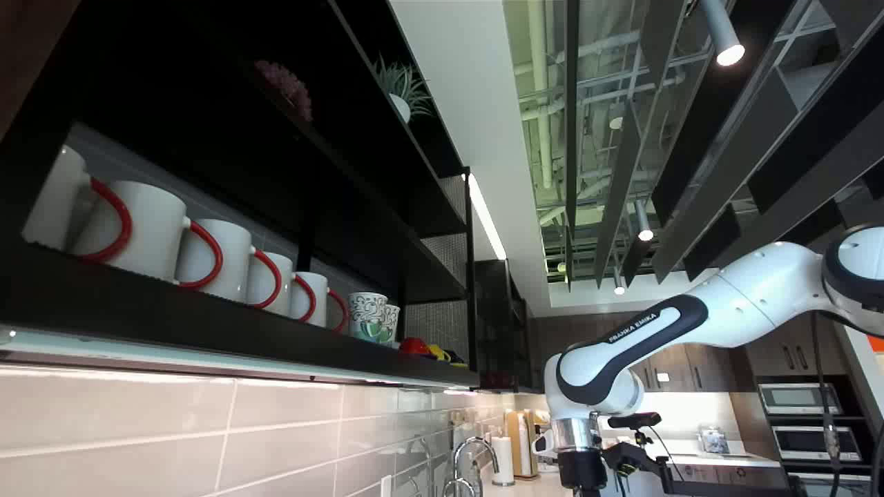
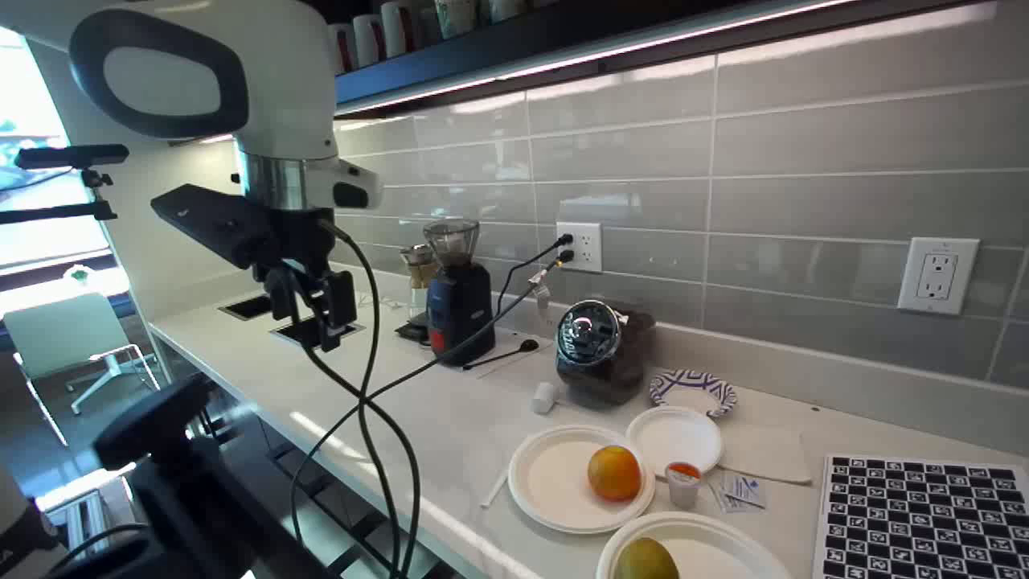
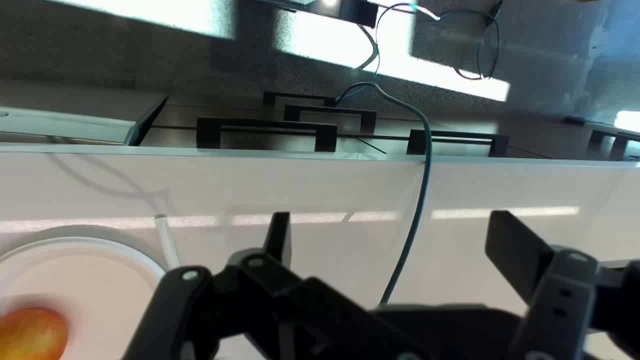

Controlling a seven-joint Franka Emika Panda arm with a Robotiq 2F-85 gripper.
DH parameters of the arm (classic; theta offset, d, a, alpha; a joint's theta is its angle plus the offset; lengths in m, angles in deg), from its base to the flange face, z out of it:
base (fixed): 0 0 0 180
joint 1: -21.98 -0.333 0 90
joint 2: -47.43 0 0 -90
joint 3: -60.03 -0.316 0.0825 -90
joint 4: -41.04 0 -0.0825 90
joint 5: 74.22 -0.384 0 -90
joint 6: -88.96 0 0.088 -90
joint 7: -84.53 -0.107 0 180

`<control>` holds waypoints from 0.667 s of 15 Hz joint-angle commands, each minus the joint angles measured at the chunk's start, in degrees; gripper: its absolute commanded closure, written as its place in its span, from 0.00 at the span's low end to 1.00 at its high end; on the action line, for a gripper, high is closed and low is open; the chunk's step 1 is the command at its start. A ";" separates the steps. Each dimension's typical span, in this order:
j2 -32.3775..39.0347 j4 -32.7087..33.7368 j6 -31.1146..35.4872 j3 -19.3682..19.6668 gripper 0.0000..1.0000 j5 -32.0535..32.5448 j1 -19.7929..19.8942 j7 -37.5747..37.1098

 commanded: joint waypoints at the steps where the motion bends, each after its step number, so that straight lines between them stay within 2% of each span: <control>1: 0.51 0.05 -0.09 -2.07 0.00 -1.08 2.24 0.95; 6: 0.52 0.05 -0.09 -2.07 0.00 -1.08 2.24 0.95; 10: -3.38 4.56 -1.19 -5.54 0.00 1.56 4.55 -2.32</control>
